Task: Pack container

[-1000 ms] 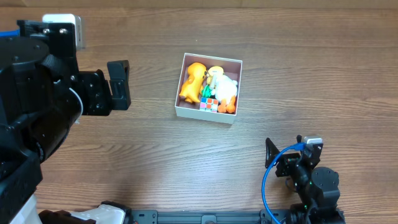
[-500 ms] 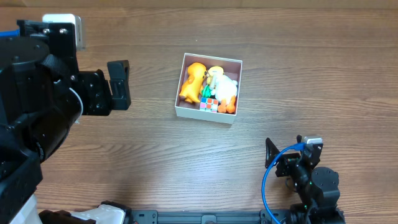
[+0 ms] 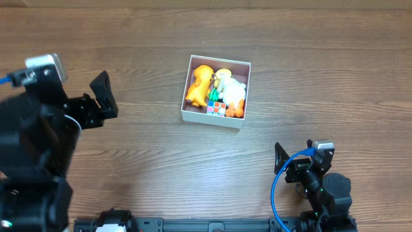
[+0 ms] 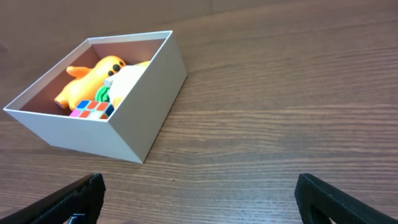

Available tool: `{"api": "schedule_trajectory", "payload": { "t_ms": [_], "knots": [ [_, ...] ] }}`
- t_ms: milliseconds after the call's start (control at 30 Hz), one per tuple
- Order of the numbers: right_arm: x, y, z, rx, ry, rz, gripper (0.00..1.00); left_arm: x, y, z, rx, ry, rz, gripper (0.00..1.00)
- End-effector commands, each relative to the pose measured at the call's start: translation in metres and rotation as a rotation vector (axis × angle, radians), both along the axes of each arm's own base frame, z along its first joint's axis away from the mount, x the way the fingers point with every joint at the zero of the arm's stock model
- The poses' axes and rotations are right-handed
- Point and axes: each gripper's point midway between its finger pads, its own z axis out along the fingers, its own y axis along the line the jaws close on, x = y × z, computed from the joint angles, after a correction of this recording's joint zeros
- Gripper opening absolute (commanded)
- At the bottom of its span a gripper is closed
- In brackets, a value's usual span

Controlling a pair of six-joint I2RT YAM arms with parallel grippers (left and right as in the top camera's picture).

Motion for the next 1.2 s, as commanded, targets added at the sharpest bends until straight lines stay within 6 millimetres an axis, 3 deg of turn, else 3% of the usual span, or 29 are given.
{"api": "schedule_trajectory", "payload": {
  "t_ms": [0,233,433,833,1167],
  "knots": [
    [0.0,0.0,-0.003,0.001,0.001,0.002,1.0,-0.018,-0.001,-0.067,0.046,-0.061,-0.03,1.0],
    [0.0,0.0,-0.003,0.001,0.001,0.002,1.0,-0.031,-0.003,-0.169,0.035,-0.079,-0.03,1.0],
    [0.0,0.0,-0.003,0.001,0.001,0.002,1.0,-0.036,-0.004,-0.22,0.02,-0.123,-0.028,1.0],
    [0.0,0.0,-0.003,0.001,0.001,0.002,1.0,-0.036,-0.004,-0.265,-0.082,-0.119,0.004,1.0],
    [0.0,0.0,-0.003,0.001,0.001,0.002,1.0,-0.032,-0.004,-0.268,-0.142,-0.142,0.024,1.0]
  ]
}}
